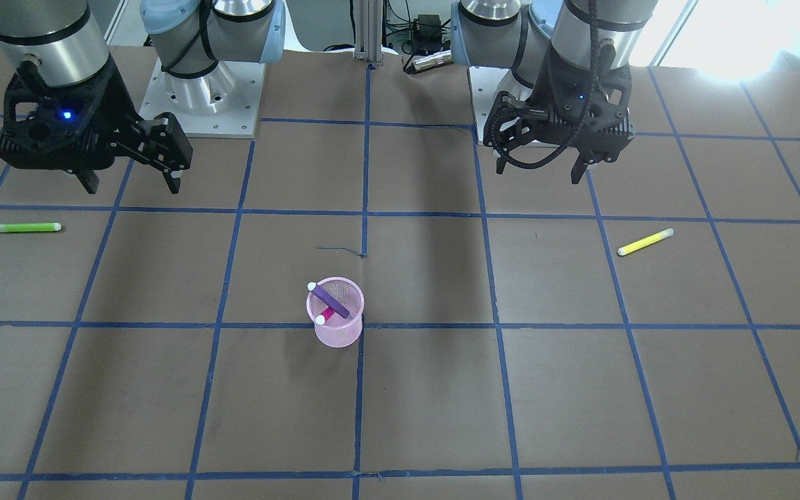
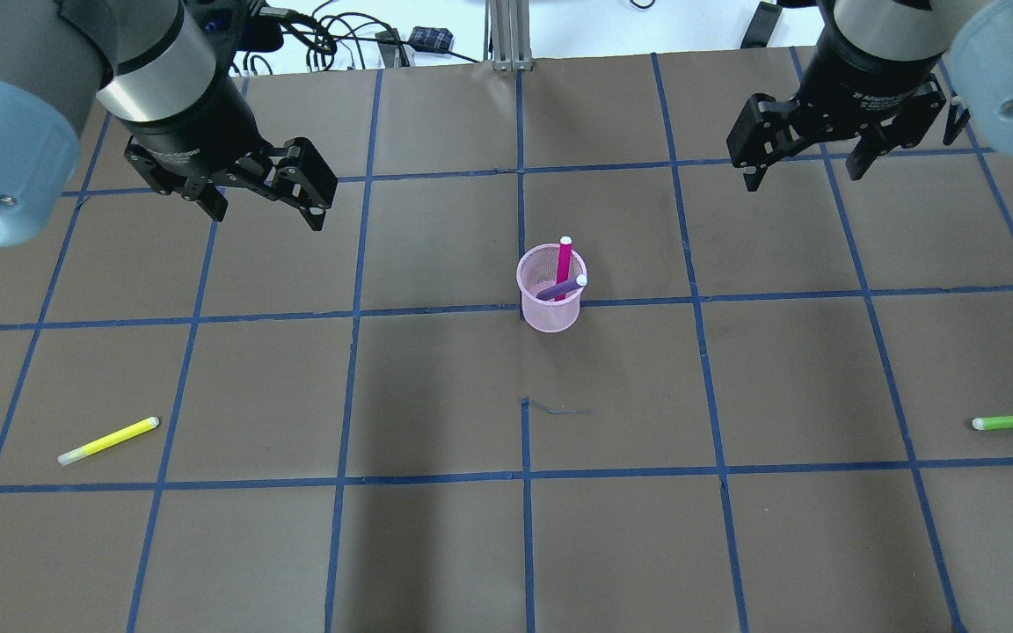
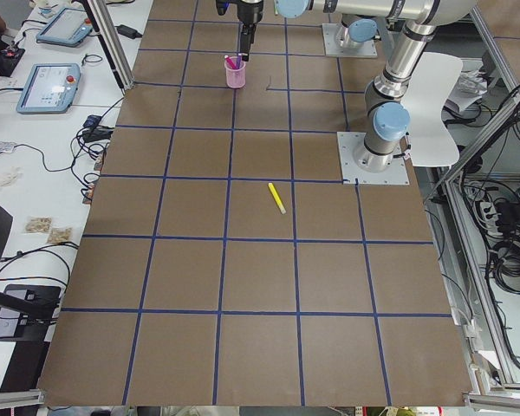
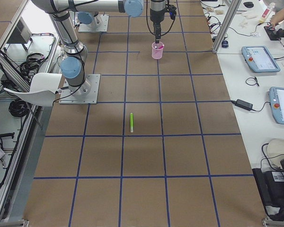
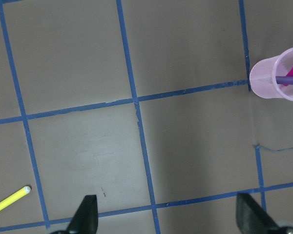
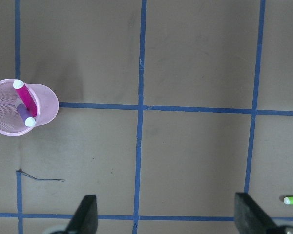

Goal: Insert purple and pink pens into pink cup

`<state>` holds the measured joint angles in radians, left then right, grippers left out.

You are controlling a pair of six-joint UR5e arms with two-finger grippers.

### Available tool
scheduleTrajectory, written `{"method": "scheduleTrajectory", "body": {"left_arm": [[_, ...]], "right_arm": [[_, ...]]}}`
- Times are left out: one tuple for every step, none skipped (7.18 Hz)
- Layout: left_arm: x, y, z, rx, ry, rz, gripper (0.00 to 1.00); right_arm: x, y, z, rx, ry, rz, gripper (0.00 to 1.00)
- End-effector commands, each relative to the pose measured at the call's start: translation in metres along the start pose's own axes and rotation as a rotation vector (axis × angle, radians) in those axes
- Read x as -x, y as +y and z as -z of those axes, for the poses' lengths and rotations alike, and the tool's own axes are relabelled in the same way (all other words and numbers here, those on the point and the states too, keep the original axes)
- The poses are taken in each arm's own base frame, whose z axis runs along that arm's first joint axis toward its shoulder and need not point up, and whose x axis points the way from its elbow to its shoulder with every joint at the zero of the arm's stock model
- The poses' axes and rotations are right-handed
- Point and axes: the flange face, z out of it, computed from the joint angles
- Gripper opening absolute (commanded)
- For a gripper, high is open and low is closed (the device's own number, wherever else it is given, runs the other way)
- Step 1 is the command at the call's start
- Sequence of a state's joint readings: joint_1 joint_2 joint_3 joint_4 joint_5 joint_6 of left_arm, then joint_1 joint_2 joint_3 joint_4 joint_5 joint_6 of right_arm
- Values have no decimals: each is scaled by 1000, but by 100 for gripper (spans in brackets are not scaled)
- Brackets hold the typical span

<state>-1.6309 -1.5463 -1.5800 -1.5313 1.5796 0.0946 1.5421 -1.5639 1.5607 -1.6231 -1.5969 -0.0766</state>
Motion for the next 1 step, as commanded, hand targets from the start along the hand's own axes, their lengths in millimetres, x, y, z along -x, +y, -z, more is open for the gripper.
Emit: {"method": "scheduleTrajectory", "body": {"left_arm": [[0,0,0,1,0,-11,100]], "right_arm": [[0,0,3,-6,-22,-5,100]]}}
